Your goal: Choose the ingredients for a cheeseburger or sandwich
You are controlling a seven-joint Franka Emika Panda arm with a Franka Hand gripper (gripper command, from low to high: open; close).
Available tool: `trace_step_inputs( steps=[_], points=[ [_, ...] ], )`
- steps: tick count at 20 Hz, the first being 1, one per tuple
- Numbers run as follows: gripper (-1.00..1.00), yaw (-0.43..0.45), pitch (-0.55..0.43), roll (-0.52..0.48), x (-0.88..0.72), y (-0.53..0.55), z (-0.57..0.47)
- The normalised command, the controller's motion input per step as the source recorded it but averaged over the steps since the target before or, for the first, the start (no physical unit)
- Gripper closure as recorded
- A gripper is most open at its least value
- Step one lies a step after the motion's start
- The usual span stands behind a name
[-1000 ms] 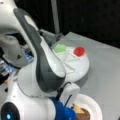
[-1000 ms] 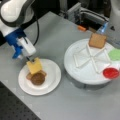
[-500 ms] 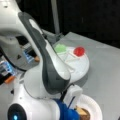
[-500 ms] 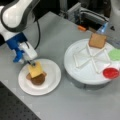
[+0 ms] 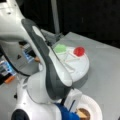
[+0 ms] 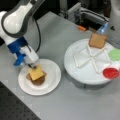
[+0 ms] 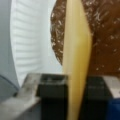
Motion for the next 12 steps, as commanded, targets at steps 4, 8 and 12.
trace_step_inputs(
  steps=[4, 8, 12],
  points=[
    [1.0, 0.176, -0.014, 0.172, 0.29, -0.25, -0.04],
    [1.0, 0.17, -0.011, 0.181, 0.25, -0.21, -0.01],
    [1.0, 0.167, -0.006, 0.181, 0.21, -0.19, 0.01]
  ],
)
